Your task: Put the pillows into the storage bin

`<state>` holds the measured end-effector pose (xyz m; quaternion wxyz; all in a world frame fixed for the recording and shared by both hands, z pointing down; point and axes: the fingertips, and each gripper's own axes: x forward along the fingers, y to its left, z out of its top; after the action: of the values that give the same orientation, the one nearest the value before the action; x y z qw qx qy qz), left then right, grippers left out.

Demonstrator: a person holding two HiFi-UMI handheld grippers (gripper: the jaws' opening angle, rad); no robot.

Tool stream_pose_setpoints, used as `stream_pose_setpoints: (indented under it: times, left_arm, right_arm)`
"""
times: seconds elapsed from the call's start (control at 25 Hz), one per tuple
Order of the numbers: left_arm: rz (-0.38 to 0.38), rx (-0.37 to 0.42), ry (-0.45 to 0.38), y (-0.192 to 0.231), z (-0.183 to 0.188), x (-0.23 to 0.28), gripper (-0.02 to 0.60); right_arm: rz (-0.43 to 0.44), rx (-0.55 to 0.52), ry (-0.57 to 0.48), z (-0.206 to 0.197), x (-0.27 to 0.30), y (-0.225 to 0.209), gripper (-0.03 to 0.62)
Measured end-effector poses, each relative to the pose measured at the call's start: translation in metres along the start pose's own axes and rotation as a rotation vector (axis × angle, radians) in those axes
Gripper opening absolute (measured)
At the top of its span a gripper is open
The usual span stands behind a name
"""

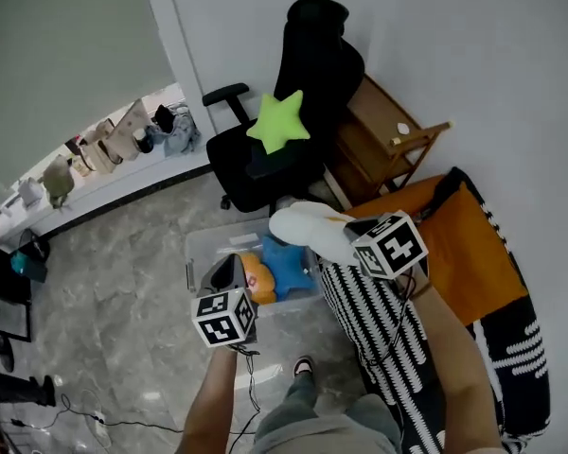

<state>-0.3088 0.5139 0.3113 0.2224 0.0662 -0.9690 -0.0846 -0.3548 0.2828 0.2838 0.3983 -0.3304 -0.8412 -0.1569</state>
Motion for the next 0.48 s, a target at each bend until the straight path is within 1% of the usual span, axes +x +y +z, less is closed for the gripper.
stream_pose_setpoints:
  times: [0.12, 0.24, 0.32, 0.48]
  left_arm:
    - [0.089, -0.047, -0.032, 0.049, 0.016, -0.021, 0.006]
    - [0.178, -0.085, -0.049, 0.091, 0.015, -0.046, 0.006]
    - [0.233, -0.113, -0.05, 0.114, 0.008, -0.061, 0.006]
    - [0.342, -0.166, -0.04, 0.152, -0.017, -0.08, 0.006]
  right_arm:
    - [0.05, -0.074, -0.011, 0.039, 0.016, 0.034, 0.006]
    - [0.124, -0.138, -0.017, 0.063, 0.04, 0.069, 0.006]
    - [0.174, -0.183, -0.008, 0.076, 0.059, 0.09, 0.006]
    - [0.272, -0.269, 0.009, 0.093, 0.104, 0.128, 0.006]
